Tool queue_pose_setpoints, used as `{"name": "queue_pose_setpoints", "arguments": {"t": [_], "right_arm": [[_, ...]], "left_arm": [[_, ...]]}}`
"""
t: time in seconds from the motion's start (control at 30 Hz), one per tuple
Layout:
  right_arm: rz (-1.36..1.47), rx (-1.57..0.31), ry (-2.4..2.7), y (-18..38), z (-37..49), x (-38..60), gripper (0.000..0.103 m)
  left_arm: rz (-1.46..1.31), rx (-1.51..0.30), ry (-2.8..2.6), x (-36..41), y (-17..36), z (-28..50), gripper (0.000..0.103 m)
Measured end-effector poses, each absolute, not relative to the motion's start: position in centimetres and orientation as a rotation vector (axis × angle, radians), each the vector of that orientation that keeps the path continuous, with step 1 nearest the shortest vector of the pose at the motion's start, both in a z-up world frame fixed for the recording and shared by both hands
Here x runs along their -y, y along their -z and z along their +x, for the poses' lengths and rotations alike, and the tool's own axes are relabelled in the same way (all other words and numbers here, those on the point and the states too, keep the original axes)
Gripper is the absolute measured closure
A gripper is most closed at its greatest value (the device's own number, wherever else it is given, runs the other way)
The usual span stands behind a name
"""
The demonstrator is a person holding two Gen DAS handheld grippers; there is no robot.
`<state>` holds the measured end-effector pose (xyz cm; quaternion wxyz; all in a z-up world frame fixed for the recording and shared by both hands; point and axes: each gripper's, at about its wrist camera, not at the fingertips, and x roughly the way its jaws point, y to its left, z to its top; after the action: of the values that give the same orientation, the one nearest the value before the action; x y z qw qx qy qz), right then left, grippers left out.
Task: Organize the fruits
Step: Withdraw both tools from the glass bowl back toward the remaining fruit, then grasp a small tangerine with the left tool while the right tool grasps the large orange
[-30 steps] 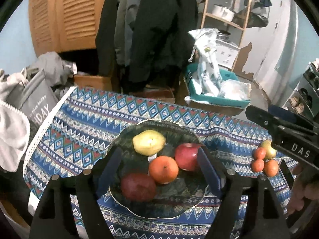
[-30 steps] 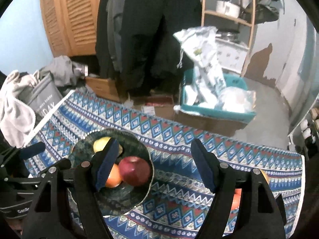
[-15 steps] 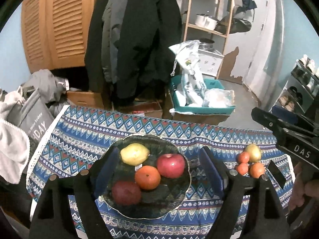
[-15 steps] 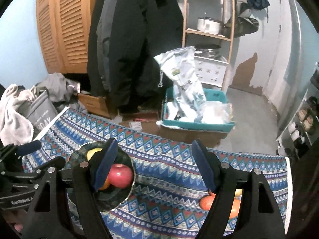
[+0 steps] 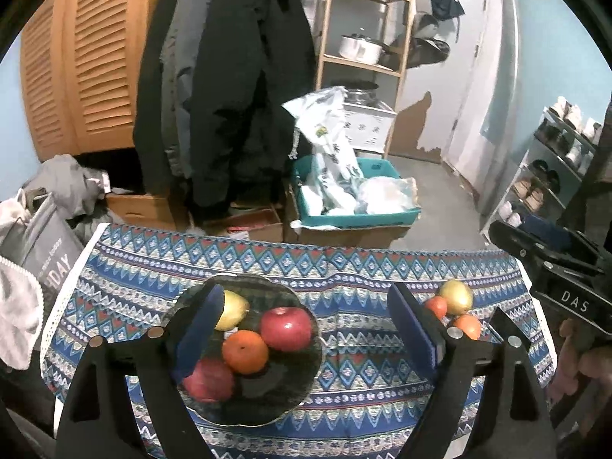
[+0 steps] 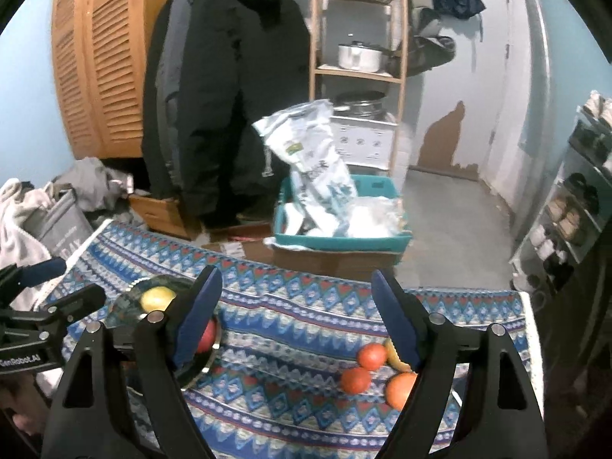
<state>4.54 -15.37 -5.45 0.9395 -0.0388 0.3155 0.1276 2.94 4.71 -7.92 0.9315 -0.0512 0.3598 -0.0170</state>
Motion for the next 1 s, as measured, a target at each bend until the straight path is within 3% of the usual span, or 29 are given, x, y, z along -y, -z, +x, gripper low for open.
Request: {"name": "queue_pose_setpoints", "arguments": {"t": [1.0], "right_arm": [[0.039, -0.678, -0.052, 7.5, 2.1, 28.7, 0.022]], "left_arm": [[0.028, -0.798, 0.243, 7.9, 9.1, 4.4, 0.015]]}}
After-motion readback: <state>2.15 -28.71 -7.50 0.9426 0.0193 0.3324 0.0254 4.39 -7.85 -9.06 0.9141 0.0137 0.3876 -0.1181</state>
